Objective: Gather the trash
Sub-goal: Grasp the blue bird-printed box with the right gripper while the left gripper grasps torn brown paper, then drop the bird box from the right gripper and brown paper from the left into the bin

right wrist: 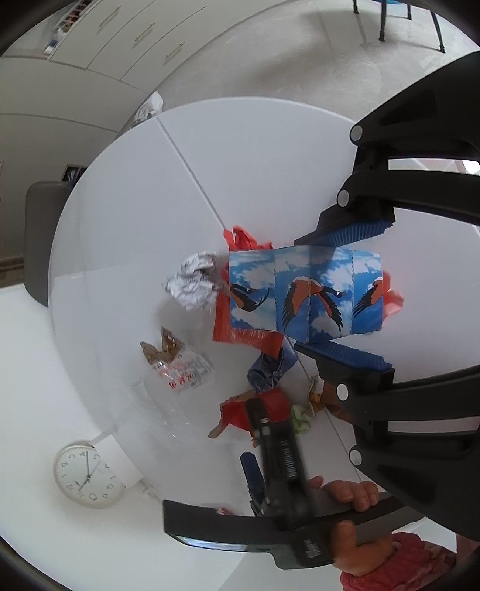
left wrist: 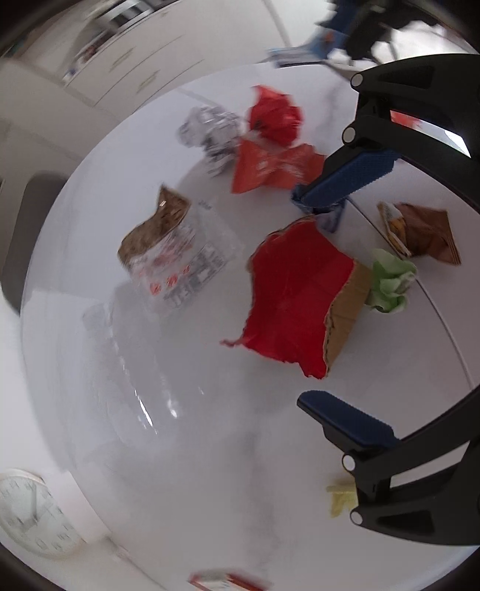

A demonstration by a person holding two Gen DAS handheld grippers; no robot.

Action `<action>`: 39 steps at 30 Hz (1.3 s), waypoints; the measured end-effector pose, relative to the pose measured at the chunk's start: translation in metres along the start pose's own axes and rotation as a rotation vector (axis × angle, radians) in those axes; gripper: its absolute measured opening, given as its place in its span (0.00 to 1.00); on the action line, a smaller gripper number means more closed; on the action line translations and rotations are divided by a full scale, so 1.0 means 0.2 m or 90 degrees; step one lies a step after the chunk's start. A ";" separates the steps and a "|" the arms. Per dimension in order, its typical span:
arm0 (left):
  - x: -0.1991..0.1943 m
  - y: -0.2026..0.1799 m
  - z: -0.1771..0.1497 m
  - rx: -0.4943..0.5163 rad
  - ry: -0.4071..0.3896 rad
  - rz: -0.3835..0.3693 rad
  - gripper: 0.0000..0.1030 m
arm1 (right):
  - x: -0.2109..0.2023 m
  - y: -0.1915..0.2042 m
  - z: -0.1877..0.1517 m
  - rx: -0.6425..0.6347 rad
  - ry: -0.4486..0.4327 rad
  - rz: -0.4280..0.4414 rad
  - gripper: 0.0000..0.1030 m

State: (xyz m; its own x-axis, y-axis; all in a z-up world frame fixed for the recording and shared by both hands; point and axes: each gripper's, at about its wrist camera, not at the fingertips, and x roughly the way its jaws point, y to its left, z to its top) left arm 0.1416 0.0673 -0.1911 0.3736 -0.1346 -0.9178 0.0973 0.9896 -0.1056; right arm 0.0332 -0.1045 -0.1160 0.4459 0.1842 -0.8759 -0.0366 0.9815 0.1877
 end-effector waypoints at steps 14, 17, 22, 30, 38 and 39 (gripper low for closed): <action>0.15 0.03 0.14 -0.286 0.107 0.089 0.92 | -0.09 -0.19 -0.07 0.029 -0.004 0.026 0.48; 0.19 0.02 0.15 -0.306 0.123 0.100 0.90 | -0.11 -0.25 -0.09 0.032 -0.006 0.026 0.48; 0.24 0.01 0.18 -0.308 0.124 0.108 0.72 | -0.15 -0.34 -0.10 0.039 -0.012 0.030 0.48; 0.25 0.01 0.11 -0.289 0.106 0.095 0.52 | -0.19 -0.45 -0.06 0.042 -0.025 0.036 0.48; 0.10 0.06 0.10 -0.256 0.063 0.064 0.43 | -0.23 -0.49 -0.07 0.036 -0.046 0.029 0.48; 0.06 0.06 0.09 -0.247 0.055 0.064 0.43 | -0.24 -0.50 -0.07 0.037 -0.050 0.027 0.48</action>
State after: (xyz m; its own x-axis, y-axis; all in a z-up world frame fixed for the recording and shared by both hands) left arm 0.1633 0.0771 -0.1974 0.2829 -0.0480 -0.9579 -0.2971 0.9452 -0.1351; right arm 0.0024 -0.2113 -0.0990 0.5134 0.2183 -0.8300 -0.0052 0.9679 0.2513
